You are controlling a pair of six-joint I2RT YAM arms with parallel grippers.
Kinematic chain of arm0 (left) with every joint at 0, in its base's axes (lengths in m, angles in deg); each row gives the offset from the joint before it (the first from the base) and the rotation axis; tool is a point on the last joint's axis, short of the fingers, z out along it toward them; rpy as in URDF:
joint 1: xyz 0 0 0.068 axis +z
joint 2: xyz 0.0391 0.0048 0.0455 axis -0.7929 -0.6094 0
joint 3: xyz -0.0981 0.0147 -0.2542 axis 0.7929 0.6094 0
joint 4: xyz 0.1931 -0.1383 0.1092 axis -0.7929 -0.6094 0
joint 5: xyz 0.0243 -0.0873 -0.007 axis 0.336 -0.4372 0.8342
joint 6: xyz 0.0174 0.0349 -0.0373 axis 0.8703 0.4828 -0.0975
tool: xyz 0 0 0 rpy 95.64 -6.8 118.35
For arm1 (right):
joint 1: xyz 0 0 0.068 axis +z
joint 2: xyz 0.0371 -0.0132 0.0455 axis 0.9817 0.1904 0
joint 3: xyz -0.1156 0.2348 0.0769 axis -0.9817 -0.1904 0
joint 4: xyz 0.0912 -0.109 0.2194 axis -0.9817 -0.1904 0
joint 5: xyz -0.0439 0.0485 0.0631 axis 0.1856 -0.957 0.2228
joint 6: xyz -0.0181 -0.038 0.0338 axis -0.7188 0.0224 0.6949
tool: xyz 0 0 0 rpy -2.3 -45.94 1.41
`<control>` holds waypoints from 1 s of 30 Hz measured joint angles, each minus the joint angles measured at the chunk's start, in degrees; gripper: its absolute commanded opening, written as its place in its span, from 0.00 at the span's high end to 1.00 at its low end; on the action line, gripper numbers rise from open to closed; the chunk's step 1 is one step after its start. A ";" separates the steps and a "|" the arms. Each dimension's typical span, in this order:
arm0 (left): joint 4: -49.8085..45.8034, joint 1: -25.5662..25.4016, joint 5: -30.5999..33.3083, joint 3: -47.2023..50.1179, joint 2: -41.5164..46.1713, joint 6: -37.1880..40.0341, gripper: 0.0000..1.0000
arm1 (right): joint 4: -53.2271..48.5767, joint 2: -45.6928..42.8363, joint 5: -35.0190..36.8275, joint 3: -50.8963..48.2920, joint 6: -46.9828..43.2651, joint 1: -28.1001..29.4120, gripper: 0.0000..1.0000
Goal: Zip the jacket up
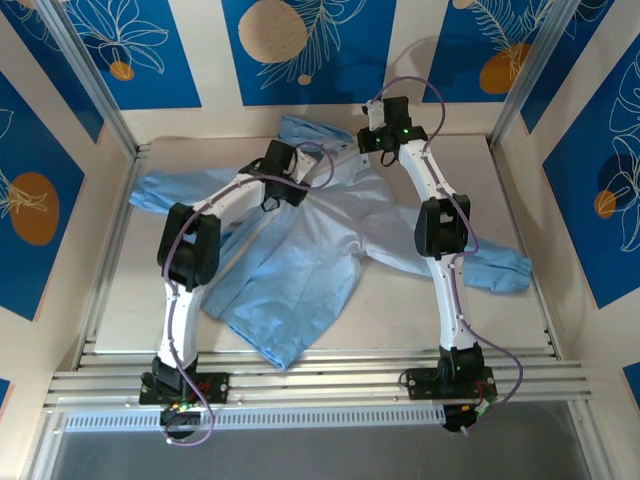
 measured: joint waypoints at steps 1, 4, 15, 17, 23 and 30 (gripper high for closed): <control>-0.55 0.46 -0.09 -1.70 -0.92 0.31 0.98 | 0.17 0.00 0.02 0.26 0.00 -0.09 0.99; -2.86 1.84 -0.11 -6.19 -2.75 1.18 0.74 | 0.24 0.00 0.00 0.59 0.00 -0.15 0.88; -6.71 3.54 -0.33 -8.96 1.53 2.47 0.30 | -2.84 -5.73 1.64 -5.14 -0.26 0.11 0.25; -6.60 3.54 -0.28 -6.88 5.35 2.25 0.24 | -2.40 -11.04 2.21 -11.34 0.07 0.22 0.17; -4.00 3.85 0.20 3.32 22.32 1.09 0.16 | 3.54 -32.02 3.61 -33.92 1.09 0.92 0.16; 3.26 7.98 1.25 26.77 43.91 -4.66 0.00 | 13.60 -54.69 5.70 -61.20 3.74 3.04 0.12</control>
